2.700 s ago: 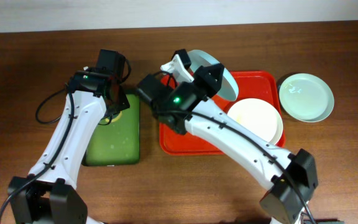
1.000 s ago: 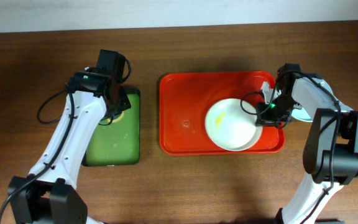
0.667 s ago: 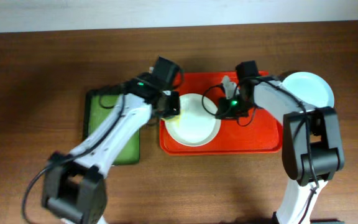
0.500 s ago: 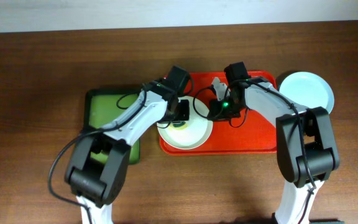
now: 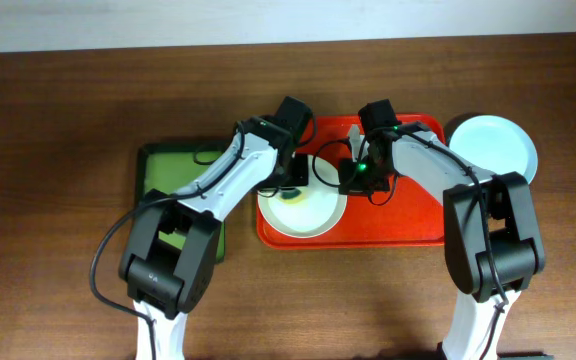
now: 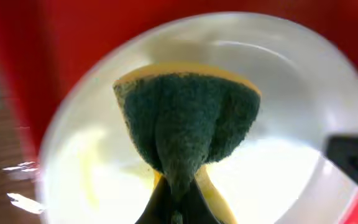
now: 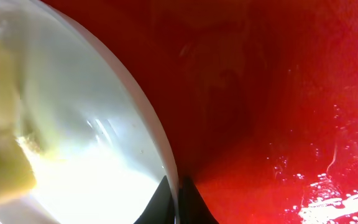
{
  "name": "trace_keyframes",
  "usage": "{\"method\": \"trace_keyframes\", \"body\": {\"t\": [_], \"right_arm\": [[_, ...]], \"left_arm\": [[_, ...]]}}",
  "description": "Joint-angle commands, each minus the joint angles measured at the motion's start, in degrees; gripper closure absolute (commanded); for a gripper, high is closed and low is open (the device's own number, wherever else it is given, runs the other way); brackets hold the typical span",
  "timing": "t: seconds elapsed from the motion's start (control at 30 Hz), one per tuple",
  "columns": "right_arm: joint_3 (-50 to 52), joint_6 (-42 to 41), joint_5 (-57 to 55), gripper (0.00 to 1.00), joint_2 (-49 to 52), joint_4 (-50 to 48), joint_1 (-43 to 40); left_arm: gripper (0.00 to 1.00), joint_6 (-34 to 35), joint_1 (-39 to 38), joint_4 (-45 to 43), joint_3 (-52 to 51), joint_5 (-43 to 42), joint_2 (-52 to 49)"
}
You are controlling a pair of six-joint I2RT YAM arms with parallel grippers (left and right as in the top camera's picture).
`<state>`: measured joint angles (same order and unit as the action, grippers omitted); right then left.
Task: Clean dirty plates on tray and stack at the side
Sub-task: 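Scrub the cream plate with the sponge in the left gripper, then lift the cream plate and stack it on the plate pile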
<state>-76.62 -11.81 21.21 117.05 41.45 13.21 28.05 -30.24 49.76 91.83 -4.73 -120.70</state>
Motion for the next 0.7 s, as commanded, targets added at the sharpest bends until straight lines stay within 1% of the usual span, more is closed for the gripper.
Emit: {"method": "trace_keyframes", "body": {"t": [0.0,0.07,0.1,0.2,0.27,0.3,0.33,0.37,0.4,0.47,0.5,0.57,0.6,0.67], "right_arm": [[0.7,-0.7,-5.4,0.96,0.7,-0.2,-0.1],[0.7,-0.7,-5.4,0.96,0.7,-0.2,-0.1],[0.7,-0.7,-5.4,0.96,0.7,-0.2,-0.1],[0.7,-0.7,-5.4,0.96,0.7,-0.2,-0.1],[0.7,-0.7,-5.4,0.96,0.6,-0.1,-0.1],[0.7,-0.7,-5.5,0.96,0.6,0.2,-0.1],[0.7,-0.7,-5.5,0.96,0.3,0.3,-0.1],[0.6,-0.7,-6.0,0.96,-0.6,0.4,-0.1],[-0.2,-0.7,-9.9,0.96,-2.8,2.6,-0.1],[-2.4,-0.7,-15.9,0.96,-6.9,6.4,0.3],[-2.9,-0.7,-20.9,0.96,-9.6,7.2,1.2],[-5.6,-0.7,-29.8,0.96,-14.9,10.7,5.5],[-8.5,-0.7,-38.2,0.96,-17.7,13.4,9.6],[-12.9,-0.7,-56.9,0.96,-20.0,17.9,16.1]], "left_arm": [[1.00,0.1,-0.4,-0.9,0.0,-5.5,-3.1],[1.00,0.1,-0.3,0.0,0.0,2.6,-6.6],[1.00,0.1,-0.3,1.6,0.0,8.0,-7.0],[1.00,0.1,-0.3,9.1,0.4,29.7,-7.0],[1.00,0.3,-0.3,10.6,1.6,30.7,-6.1],[1.00,1.9,-0.3,10.7,2.8,30.7,-4.7],[1.00,2.6,-0.3,11.3,3.8,30.1,-3.2],[1.00,2.6,-0.3,12.1,4.7,27.6,-0.2],[1.00,2.6,0.4,13.4,4.8,24.3,3.5],[1.00,2.8,4.0,17.0,4.8,22.0,11.0],[1.00,2.7,7.1,19.9,4.8,21.9,14.4],[1.00,2.7,13.4,25.2,4.8,22.7,16.5],[1.00,2.7,16.1,25.7,4.1,22.7,16.5],[1.00,2.7,19.2,25.8,2.7,22.6,16.5]]}}
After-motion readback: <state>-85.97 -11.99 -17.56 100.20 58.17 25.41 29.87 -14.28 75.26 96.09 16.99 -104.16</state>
